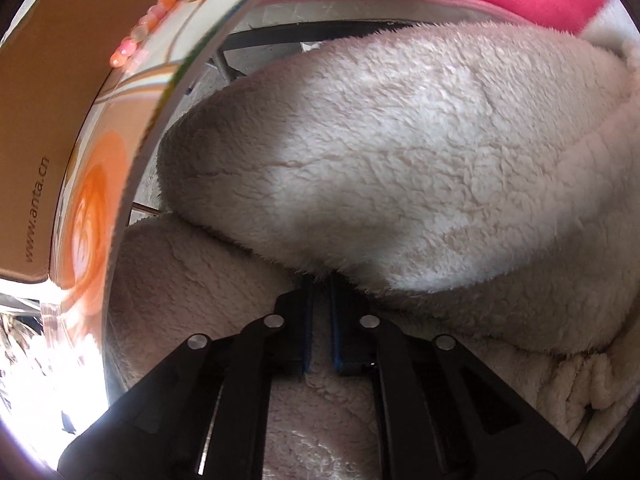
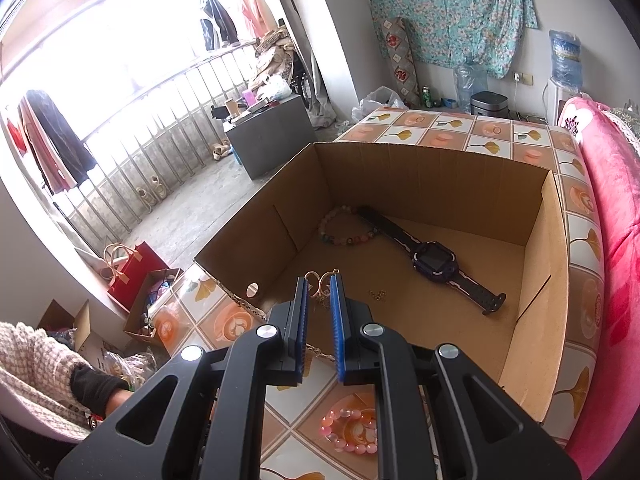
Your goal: Organize jewelry
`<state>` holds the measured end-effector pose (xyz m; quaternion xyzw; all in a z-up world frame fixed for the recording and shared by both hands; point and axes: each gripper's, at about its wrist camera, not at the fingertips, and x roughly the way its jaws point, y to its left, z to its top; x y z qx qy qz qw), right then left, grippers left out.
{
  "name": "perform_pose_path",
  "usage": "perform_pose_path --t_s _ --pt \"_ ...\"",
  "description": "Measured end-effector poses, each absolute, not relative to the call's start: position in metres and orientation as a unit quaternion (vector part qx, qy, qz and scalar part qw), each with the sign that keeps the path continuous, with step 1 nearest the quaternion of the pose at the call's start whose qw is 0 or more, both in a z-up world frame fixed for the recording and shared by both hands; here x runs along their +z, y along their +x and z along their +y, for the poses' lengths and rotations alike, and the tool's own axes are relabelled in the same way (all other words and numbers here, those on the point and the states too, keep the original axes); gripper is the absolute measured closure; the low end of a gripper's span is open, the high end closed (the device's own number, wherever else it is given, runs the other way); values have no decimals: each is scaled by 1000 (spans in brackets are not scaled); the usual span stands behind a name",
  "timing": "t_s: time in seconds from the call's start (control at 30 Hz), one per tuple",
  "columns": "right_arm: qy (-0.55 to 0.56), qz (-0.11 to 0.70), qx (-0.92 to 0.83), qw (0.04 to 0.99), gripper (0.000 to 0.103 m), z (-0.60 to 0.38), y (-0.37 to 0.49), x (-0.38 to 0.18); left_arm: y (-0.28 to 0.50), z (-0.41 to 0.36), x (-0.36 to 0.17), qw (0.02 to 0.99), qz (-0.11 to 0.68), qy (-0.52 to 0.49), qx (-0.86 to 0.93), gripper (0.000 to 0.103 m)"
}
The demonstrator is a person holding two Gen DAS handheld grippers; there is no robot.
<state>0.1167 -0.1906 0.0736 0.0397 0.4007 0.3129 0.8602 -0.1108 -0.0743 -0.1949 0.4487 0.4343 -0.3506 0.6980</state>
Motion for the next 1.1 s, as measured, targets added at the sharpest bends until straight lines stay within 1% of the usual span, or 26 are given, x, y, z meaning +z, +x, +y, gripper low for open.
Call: perform_pose_path --t_s 0.1,0.3,0.6,0.8,0.87,1.07,1.1 --pt "39 400 313 860 92 -190 116 73 -108 -68 -188 702 440 436 -352 102" --pt "38 399 314 861 92 -189 116 73 -124 -56 -179 705 439 432 -351 102" --pt "38 399 313 861 92 -188 115 73 -125 -24 -192 709 444 422 -350 102" --pt "36 399 316 860 92 -185 116 73 -128 -11 -177 713 445 413 -350 103" --pt "34 399 317 860 92 -184 116 73 -129 -3 -163 715 446 408 -350 103" --pt "35 400 316 860 92 -183 116 73 -122 10 -149 724 450 384 -354 103" --pt "36 400 316 860 92 -183 116 73 -121 1 -152 726 449 381 -355 103"
